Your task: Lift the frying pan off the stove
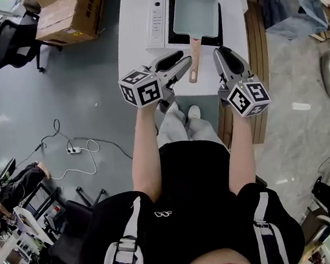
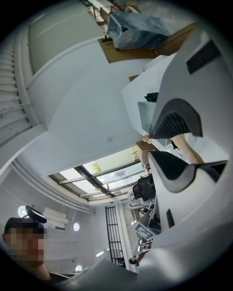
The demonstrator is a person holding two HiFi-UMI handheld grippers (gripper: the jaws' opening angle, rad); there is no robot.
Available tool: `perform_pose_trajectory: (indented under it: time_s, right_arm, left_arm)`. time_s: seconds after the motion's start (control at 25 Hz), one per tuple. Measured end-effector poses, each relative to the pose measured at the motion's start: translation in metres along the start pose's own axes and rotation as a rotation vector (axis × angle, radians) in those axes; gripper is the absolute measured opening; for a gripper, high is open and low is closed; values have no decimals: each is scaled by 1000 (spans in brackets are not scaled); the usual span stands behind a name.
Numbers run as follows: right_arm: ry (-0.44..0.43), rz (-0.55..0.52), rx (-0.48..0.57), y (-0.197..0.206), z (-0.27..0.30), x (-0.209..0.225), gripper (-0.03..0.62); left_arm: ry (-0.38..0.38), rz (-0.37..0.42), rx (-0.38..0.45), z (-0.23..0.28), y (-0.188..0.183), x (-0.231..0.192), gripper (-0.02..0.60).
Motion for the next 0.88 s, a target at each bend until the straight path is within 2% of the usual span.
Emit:
perform_pose_trajectory:
  time_s: [0.12, 0.2, 0.24, 0.36, 0.56, 0.88]
  right_arm:
    - [-11, 50, -32, 10, 4, 5, 90]
    - [-31, 105, -61, 18, 6, 8, 178]
    - [-38, 132, -74, 22, 7, 9, 196]
    - [-51, 188, -112, 34, 9, 12, 195]
    - [-82, 258, -179, 53, 15, 13, 196]
    - [-159, 381, -270, 77, 21, 14, 196]
  left_arm:
    - [6, -27, -59, 3, 11, -8, 176]
    - [10, -50, -96, 4, 18, -14, 187]
    - [14, -64, -117, 4, 22, -16, 208]
    - [29, -102, -171, 4, 33, -20, 212]
    - [48, -196, -207, 5, 51, -28, 212]
    - [87, -253, -299, 6, 70, -31, 212]
Point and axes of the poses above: the fingertips, and each gripper's own axes: z forward along the fingers, x to its right, y out of its underside, the point moved 9 cm from there along -z, backward along the fingers, and after that the axes turned 11 degrees about x, right-handed, at the moved point
